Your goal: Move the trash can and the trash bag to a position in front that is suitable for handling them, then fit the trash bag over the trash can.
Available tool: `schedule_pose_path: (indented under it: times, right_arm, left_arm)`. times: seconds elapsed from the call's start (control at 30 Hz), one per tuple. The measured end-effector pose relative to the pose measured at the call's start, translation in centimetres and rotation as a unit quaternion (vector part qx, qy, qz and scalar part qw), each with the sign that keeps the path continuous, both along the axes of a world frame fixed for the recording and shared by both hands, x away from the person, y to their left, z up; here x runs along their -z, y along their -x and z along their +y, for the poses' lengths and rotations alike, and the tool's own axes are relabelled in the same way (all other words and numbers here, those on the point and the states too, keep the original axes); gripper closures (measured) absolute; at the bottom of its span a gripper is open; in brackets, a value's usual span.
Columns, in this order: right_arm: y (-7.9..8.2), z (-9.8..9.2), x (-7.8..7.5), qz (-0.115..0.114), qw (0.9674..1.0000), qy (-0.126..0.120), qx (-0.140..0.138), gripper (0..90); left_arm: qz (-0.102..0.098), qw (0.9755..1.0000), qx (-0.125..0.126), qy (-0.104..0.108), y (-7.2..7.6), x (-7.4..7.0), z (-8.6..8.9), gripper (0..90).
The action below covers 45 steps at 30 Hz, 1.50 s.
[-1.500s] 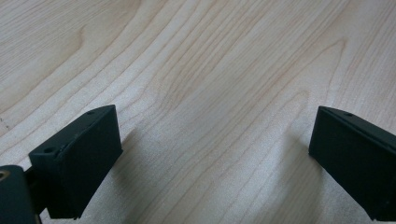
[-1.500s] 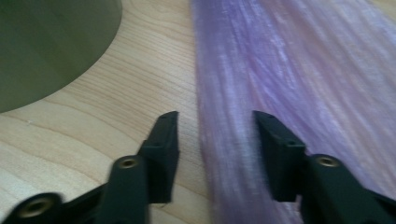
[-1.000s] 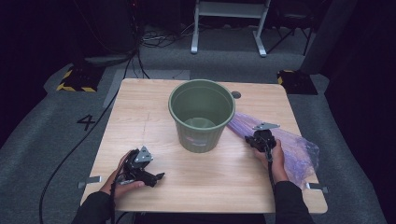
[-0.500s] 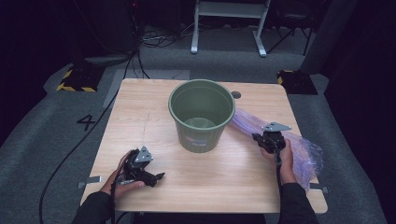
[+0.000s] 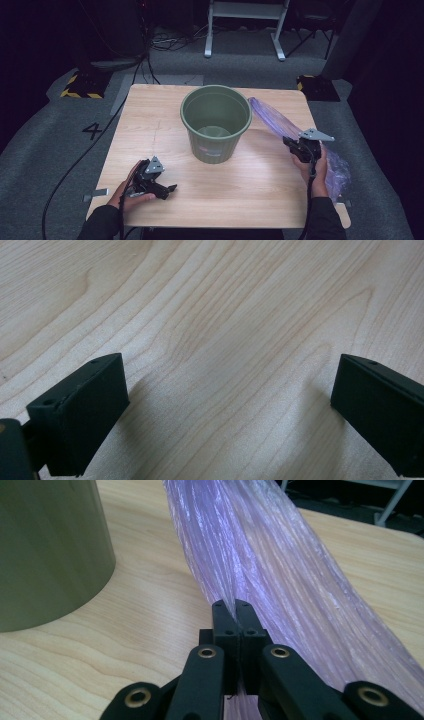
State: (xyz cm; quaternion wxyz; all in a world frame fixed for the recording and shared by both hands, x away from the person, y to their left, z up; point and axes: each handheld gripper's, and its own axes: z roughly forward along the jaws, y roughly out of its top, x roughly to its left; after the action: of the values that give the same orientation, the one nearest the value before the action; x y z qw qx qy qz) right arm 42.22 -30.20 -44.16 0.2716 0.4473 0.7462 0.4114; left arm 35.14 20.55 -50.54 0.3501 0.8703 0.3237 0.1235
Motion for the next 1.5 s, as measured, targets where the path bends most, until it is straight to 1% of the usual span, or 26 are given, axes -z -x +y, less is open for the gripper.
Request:
schedule_pose_path:
  times: [0.13, 0.37, 0.4, 0.47, 0.53, 0.7, 1.07, 1.1, 1.17, 1.27, 1.5]
  right_arm:
    - [0.2, -0.3, -0.5, -0.012, 0.9999, -0.008, 0.001, 90.0]
    - [0.9, -0.2, -1.3, -0.028, 0.9995, -0.013, 0.002, 90.0]
    - [1.0, -0.3, -1.5, -0.035, 0.9992, -0.018, 0.001, 90.0]
    - [1.1, -0.3, -1.6, -0.037, 0.9992, -0.018, 0.002, 90.0]
    - [1.3, -0.5, -2.1, -0.047, 0.9986, -0.023, 0.003, 90.0]
    - [1.8, -0.5, -2.8, -0.055, 0.9981, -0.027, -0.003, 90.0]
    - [2.9, 0.7, -4.1, -0.079, 0.9959, -0.03, -0.033, 90.0]
    - [3.1, 0.9, -4.4, -0.085, 0.9952, -0.032, -0.038, 90.0]
    - [3.2, 1.0, -4.5, -0.087, 0.9948, -0.034, -0.04, 90.0]
    - [3.6, 1.5, -4.9, -0.099, 0.9932, -0.03, -0.054, 90.0]
    - [4.1, 2.5, -5.6, -0.111, 0.9906, -0.028, -0.076, 90.0]
  left_arm:
    - [0.0, 1.0, 0.003, 0.0, 0.0, 0.0, 0.1, 1.6]
    - [-0.003, 1.0, 0.001, 0.0, 0.0, 0.0, 0.1, 2.0]
    - [-0.002, 1.0, 0.0, 0.0, 0.0, 0.0, 0.0, 2.1]
    - [-0.003, 1.0, 0.002, -0.001, 0.0, 0.0, 0.1, 2.1]
    - [-0.002, 1.0, 0.005, -0.002, -0.1, 0.0, 0.1, 2.0]
    - [-0.001, 1.0, 0.008, -0.001, -0.2, 0.0, 0.1, 1.9]
    - [-0.002, 0.9999, 0.01, -0.002, -0.2, 0.0, 0.1, 1.9]
    - [-0.002, 0.9999, 0.01, -0.002, -0.2, 0.0, 0.1, 1.9]
    - [-0.002, 0.9999, 0.012, -0.002, -0.2, 0.0, 0.1, 2.0]
    - [-0.002, 0.9999, 0.013, -0.001, -0.3, 0.0, 0.1, 1.9]
    - [-0.001, 0.9998, 0.018, -0.001, -0.4, 0.0, 0.1, 1.8]
